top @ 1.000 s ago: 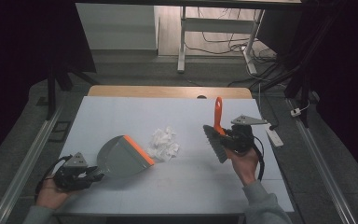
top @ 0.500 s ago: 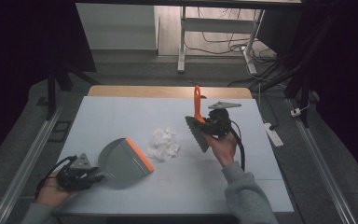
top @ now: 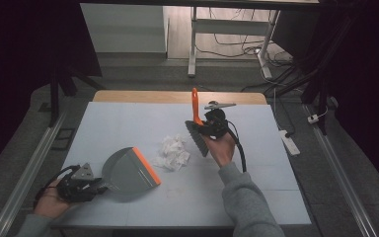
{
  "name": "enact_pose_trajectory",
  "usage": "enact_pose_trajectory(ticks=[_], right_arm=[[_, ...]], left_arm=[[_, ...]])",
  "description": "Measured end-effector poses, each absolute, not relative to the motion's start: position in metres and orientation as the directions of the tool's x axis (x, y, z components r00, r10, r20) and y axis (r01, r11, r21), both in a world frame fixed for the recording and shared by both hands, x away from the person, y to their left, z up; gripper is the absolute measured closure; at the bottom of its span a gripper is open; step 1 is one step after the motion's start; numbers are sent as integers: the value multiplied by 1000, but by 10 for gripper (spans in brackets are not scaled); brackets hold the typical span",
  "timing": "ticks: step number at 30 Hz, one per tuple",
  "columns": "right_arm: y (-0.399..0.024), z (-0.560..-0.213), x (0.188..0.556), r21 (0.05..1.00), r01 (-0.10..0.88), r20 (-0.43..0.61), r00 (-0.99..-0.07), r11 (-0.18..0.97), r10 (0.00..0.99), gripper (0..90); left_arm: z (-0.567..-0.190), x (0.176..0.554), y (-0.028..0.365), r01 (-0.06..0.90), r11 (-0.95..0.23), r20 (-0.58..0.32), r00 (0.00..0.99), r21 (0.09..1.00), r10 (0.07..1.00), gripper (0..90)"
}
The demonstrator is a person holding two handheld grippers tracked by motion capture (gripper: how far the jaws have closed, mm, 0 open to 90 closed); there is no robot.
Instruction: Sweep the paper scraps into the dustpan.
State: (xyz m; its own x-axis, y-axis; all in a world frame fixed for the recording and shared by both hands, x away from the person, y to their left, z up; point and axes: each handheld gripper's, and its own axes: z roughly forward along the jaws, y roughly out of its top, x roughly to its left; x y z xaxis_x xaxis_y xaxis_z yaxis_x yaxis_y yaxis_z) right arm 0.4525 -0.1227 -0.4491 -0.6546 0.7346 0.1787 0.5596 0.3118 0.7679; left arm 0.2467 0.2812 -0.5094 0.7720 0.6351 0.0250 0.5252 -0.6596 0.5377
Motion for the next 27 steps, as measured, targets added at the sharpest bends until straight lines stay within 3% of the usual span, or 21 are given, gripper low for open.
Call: enact_pose_trajectory(ticks=[18,27], right_arm=[[-71,-470,482,683,625,145,-624,378,768,704],[-39,-480,467,653,648,256,-677,393,690,705]], left_arm=[[-514,260,273,508,-681,16,795,527,606,625],[-513,266,264,499,-687,15,804,528,595,625]])
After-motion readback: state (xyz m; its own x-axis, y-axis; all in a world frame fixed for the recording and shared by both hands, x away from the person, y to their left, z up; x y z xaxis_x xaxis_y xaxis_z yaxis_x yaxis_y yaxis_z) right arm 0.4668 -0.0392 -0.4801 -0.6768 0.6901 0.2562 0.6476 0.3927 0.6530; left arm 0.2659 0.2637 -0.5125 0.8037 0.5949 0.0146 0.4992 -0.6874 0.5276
